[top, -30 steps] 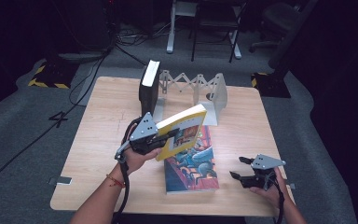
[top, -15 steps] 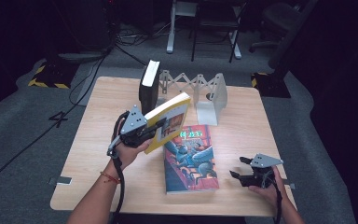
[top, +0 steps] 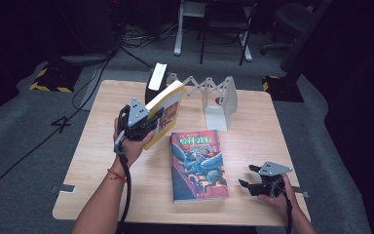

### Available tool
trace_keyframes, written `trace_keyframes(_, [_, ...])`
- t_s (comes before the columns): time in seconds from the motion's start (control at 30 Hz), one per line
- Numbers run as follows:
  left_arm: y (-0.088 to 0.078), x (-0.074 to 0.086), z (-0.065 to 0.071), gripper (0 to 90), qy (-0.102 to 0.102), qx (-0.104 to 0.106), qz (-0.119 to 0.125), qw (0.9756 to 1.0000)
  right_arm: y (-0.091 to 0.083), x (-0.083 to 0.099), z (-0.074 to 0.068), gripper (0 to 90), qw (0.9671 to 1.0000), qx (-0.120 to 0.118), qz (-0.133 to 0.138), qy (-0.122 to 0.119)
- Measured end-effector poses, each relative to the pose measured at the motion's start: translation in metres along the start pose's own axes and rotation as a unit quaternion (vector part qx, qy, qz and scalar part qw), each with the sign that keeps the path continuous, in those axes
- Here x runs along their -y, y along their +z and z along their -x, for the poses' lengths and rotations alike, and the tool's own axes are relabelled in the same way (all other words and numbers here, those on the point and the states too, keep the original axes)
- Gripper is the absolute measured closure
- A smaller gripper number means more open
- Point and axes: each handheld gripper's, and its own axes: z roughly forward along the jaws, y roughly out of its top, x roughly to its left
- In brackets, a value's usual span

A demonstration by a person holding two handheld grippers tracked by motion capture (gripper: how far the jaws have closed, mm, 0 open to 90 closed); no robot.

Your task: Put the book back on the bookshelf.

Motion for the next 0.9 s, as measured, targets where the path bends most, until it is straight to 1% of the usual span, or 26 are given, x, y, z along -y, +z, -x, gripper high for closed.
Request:
trace_keyframes(0.03, [0.000,0.000,0.000,75.3,0.000,0.000,0.000,1.0000,0.000,0.000,0.000,27.9,1.0000,0.000,0.000,0.000])
trace_keyframes(0.1, [0.004,0.001,-0.004,75.3,-0.007,-0.012,-0.003,0.9999,0.001,0.000,0.000,28.0,1.0000,0.000,0.000,-0.001])
trace_keyframes(0.13, [0.004,0.001,-0.004,75.3,-0.007,-0.012,-0.003,0.9999,0.001,0.000,0.000,28.0,1.0000,0.000,0.000,-0.001])
trace_keyframes(0.27, [0.013,0.004,-0.007,75.3,-0.016,-0.036,-0.011,0.9992,0.002,0.000,-0.001,27.9,1.0000,0.000,-0.001,-0.003])
trace_keyframes(0.3, [0.017,0.005,-0.007,75.3,-0.022,-0.043,-0.012,0.9987,0.002,0.000,-0.001,27.9,1.0000,0.000,-0.001,-0.004])
trace_keyframes(0.4, [0.023,0.008,-0.008,75.3,-0.030,-0.055,-0.014,0.9979,0.002,0.000,-0.001,27.9,1.0000,0.001,-0.001,-0.004])
trace_keyframes(0.5, [0.027,0.010,-0.009,75.3,-0.035,-0.065,-0.015,0.9971,0.002,0.000,-0.001,27.9,1.0000,0.001,-0.002,-0.005])
trace_keyframes(0.53, [0.029,0.010,-0.008,75.3,-0.040,-0.067,-0.012,0.9968,0.002,0.000,0.000,27.9,1.0000,0.001,-0.001,-0.005])
trace_keyframes(0.67, [0.034,0.013,-0.009,75.3,-0.046,-0.072,-0.009,0.9963,0.001,0.000,0.000,28.0,1.0000,0.002,-0.003,-0.007])
trace_keyframes(0.7, [0.035,0.014,-0.009,75.3,-0.050,-0.076,-0.010,0.9958,0.001,0.000,0.000,28.3,1.0000,0.003,-0.003,-0.009])
trace_keyframes(0.8, [0.039,0.016,-0.009,75.3,-0.054,-0.086,-0.012,0.9947,0.000,-0.001,0.000,28.3,0.9999,0.003,-0.001,-0.010])
trace_keyframes(0.9, [0.043,0.018,-0.008,75.3,-0.058,-0.093,-0.010,0.9940,0.001,-0.001,0.000,28.4,0.9999,0.003,-0.002,-0.012])
